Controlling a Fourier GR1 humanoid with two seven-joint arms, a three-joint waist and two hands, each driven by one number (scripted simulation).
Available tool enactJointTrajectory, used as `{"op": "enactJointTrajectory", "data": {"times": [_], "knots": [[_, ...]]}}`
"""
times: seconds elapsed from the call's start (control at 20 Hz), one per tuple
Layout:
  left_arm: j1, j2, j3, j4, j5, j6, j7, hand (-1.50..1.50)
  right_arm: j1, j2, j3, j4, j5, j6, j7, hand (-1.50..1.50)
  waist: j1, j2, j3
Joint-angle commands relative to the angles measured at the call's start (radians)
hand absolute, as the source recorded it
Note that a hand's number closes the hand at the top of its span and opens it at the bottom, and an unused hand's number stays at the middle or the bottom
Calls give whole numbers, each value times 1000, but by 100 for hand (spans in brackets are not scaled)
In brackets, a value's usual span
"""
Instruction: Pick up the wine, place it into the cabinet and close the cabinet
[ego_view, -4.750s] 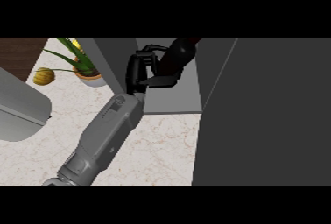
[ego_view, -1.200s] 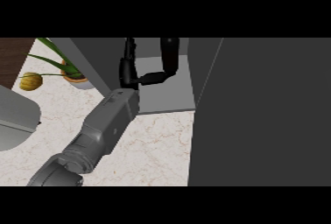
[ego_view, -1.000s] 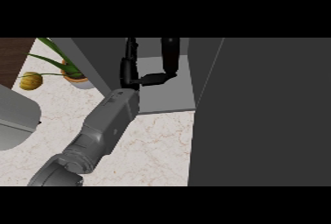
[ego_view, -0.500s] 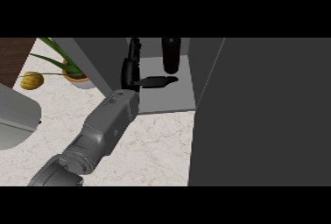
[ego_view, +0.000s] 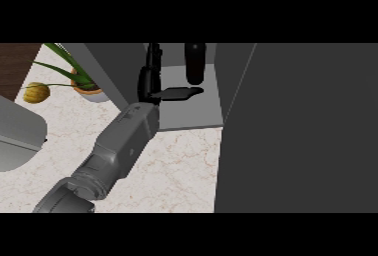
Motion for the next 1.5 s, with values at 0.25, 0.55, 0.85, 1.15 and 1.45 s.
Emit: {"op": "enactJointTrajectory", "data": {"times": [0.25,0.55,0.85,1.15,1.45], "knots": [[119,3,-83,-63,128,-38,-5,-150,36,-21,-22,-32,-27,13,10,-150,17,-17,3],[239,3,-265,-243,228,6,30,-150,14,-9,-35,-39,-4,-14,19,-150,33,-22,3],[435,3,-566,-561,361,231,58,-150,-11,-20,-44,-33,-27,-12,36,-150,39,-23,3],[564,3,-697,-877,293,416,119,-150,31,-13,-42,-73,6,-34,28,-150,78,-25,3],[737,32,-765,-1177,182,500,195,-150,64,-10,-23,-58,34,-22,-11,-150,87,-25,3]]}}
